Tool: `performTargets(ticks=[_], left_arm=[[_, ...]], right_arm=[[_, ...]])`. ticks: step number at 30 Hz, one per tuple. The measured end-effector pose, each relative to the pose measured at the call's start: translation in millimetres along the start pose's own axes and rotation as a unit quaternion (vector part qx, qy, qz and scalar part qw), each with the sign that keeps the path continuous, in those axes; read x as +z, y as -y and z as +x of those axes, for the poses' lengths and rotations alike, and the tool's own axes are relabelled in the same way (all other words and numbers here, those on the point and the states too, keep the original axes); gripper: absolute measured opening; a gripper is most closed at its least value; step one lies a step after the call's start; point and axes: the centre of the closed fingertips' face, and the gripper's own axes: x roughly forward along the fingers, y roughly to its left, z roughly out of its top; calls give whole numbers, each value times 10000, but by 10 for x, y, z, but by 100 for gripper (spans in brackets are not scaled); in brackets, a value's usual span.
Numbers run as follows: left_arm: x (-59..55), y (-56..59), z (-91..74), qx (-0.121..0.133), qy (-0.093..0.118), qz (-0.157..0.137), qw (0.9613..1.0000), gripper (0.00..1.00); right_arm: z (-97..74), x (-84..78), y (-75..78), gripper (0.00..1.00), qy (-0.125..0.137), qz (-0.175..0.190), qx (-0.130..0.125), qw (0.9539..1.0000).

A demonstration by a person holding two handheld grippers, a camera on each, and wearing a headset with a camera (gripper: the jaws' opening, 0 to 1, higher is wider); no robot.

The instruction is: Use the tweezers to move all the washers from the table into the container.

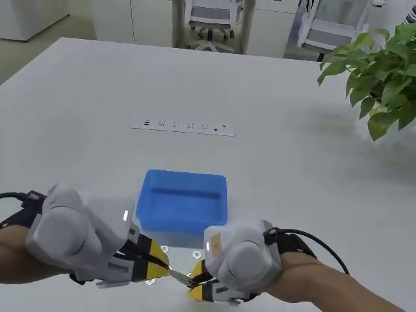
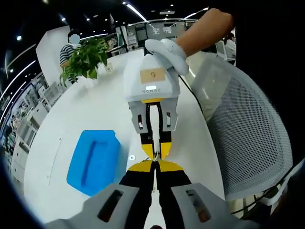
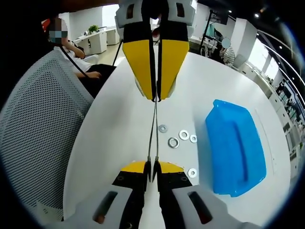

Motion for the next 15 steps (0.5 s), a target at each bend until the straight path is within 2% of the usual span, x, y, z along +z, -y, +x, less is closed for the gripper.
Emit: performTargets(ticks=[3,8,15], left_arm=[[96,-19,-30,-15,19,107,9999,5],[192,-6,-19,-77,93,189,9997,5],[238,41,66,-146,212,160,9995,5]], right_arm=[[-3,65,16,10,144,76,-42,9999],[21,131,10,10,315,156,-80,9994],[44,102,-51,10,368,236,-57,9990]])
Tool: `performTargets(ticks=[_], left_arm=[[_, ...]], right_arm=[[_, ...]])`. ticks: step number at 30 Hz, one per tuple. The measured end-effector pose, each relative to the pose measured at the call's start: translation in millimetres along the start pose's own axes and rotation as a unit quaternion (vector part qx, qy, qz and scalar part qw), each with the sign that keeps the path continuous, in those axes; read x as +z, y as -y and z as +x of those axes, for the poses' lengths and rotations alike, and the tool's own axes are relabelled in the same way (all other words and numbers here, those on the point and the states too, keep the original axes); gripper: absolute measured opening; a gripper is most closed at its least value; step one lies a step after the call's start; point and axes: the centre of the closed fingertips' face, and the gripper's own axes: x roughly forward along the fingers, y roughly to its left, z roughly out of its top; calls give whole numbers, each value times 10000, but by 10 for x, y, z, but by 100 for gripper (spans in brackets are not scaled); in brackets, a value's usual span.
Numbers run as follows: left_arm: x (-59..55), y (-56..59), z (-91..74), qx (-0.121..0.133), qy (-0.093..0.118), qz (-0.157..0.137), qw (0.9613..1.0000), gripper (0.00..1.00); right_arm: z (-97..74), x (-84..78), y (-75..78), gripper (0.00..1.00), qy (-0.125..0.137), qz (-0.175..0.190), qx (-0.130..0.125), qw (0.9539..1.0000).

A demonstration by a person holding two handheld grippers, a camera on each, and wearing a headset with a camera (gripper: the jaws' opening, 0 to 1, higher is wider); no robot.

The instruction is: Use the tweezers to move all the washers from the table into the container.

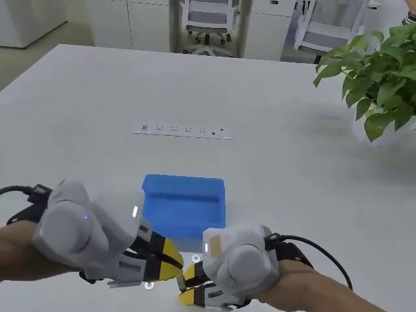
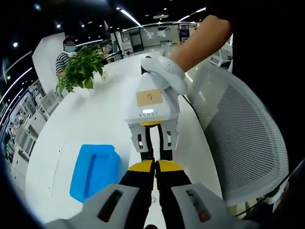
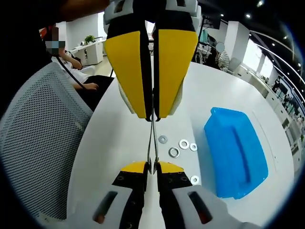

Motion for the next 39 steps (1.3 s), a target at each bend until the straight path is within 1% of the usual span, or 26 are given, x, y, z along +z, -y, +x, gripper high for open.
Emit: performTargets(ticks=[3,4,5,8,12,18,23,25,27,31,36,39], left_arm=[[11,12,45,-7,67,-16,10000,5],[19,23,68,-4,88,18,10000,6],[26,27,81,0,99,60,9999,6],[37,43,119,-48,118,44,9999,6],[75,40,145,-64,234,-11,9997,6],[84,43,187,-106,357,-84,9993,6],[91,47,205,-124,373,-174,9991,6],[92,40,205,-147,355,-175,9991,6],[86,38,201,-165,331,-147,9992,6],[106,9,178,-157,350,-139,9992,5],[86,5,169,-173,247,-42,9995,5],[92,-6,160,-166,249,-43,9995,5]], right_arm=[[-2,-38,-20,10,-21,-1,3,10000],[-1,-55,-26,10,-41,-6,10,10000],[-1,-65,-30,10,-50,-11,9,10000],[-3,-97,-48,10,-70,24,22,10000],[-13,-105,-44,10,-23,77,-6,10000],[-22,-109,-47,10,22,89,-24,10000],[-30,-111,-44,11,27,130,-42,9999],[-32,-113,-51,12,23,103,-3,9999],[-38,-112,-47,12,7,80,-12,10000],[-55,-75,-20,12,56,92,-69,9999],[-83,-59,20,14,118,141,-133,9997],[-105,-50,34,17,142,178,-180,9996]])
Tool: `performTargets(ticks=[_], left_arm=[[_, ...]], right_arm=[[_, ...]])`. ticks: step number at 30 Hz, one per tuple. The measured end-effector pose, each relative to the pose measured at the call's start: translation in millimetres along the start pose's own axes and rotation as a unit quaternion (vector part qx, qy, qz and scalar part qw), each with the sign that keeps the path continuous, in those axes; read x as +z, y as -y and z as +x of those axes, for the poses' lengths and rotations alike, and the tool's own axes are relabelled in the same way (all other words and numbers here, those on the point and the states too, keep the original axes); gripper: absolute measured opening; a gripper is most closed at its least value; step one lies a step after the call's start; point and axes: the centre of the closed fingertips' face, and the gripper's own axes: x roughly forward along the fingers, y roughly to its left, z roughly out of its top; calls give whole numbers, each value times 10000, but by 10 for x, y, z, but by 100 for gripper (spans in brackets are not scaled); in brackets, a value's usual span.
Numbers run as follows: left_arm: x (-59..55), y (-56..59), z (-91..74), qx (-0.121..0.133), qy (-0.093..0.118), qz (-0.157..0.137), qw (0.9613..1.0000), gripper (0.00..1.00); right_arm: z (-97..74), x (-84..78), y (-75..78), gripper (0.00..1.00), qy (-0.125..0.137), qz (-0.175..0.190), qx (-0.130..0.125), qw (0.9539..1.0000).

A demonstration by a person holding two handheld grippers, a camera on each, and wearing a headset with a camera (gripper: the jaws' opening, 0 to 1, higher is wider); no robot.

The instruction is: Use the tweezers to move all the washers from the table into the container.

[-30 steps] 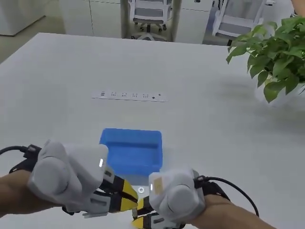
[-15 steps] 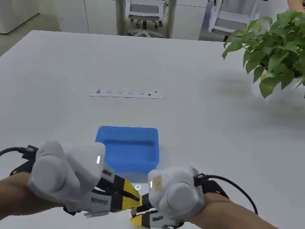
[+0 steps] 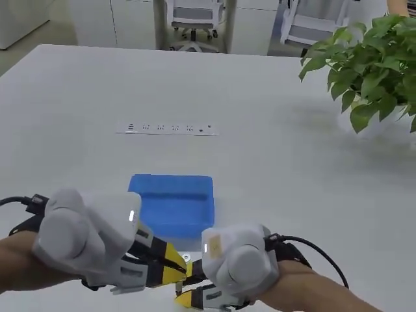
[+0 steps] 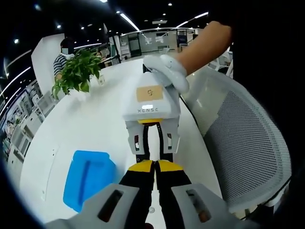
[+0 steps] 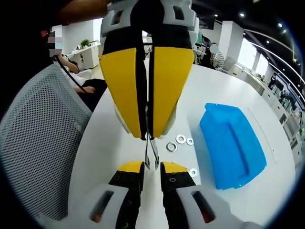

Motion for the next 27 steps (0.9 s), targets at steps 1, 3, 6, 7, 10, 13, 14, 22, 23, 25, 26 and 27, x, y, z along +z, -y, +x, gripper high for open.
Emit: performTargets(ticks=[1,3,6,7,10,13,14,22,23,25,26,27], left_arm=[[5,-6,-3,7,7,-2,10000,5],[16,-21,-12,13,23,-6,10000,5],[41,-52,-18,37,67,2,10000,5],[43,-55,-18,40,70,6,10000,5],[42,-81,-9,44,66,19,10000,5],[49,-100,-2,44,87,14,10000,5],[51,-105,0,43,94,16,9999,5],[18,-148,53,15,46,39,10000,5],[10,-150,63,10,35,40,10000,5],[-8,-153,78,0,29,22,10000,5],[-10,-157,79,3,51,7,10000,5],[-7,-160,79,5,75,-42,10000,5]], right_arm=[[-9,-2,5,17,-2,12,-17,10000],[-27,-15,21,19,-15,27,-69,10000],[-64,-33,44,22,-15,53,-167,9998],[-80,-37,50,22,-5,71,-193,9998],[-118,-52,69,25,15,133,-272,9995],[-164,-57,89,28,65,223,-340,9992],[-181,-58,95,28,85,220,-367,9990],[-249,-98,131,29,83,302,-481,9984],[-255,-105,134,29,78,316,-494,9982],[-261,-115,131,29,80,325,-492,9982],[-264,-121,132,29,82,329,-497,9982],[-265,-127,133,29,80,340,-501,9981]])
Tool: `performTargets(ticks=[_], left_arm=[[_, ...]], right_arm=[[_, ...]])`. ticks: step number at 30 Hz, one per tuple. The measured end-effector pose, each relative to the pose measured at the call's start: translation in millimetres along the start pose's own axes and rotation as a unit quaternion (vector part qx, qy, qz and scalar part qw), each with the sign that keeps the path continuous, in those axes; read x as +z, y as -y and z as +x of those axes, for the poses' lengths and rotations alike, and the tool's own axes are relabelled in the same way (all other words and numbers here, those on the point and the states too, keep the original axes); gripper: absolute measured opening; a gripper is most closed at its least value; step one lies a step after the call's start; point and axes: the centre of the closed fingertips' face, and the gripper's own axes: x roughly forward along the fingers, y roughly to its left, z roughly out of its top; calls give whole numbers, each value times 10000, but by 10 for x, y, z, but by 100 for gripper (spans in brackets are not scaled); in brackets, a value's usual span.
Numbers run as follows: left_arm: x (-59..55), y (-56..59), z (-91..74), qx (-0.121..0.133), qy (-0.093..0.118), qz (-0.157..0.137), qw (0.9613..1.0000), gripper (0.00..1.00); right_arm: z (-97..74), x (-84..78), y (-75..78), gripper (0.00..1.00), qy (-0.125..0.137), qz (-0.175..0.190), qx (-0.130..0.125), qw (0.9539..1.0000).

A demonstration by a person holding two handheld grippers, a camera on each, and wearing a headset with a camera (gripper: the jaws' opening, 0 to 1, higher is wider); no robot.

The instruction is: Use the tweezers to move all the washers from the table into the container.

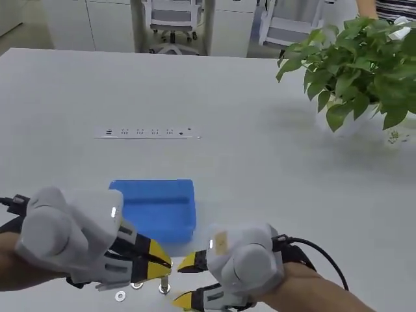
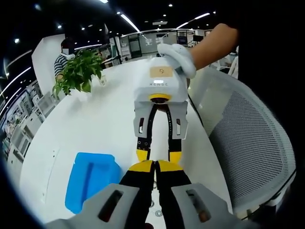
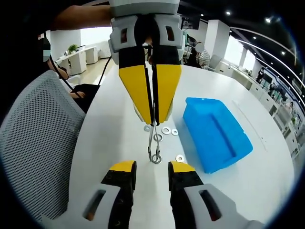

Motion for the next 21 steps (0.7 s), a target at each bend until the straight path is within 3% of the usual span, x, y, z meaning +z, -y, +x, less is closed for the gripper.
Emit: performTargets(ticks=[21], left_arm=[[-1,-45,11,-11,57,-128,9999,5]], right_arm=[[88,54,32,25,27,-94,99,9999]])
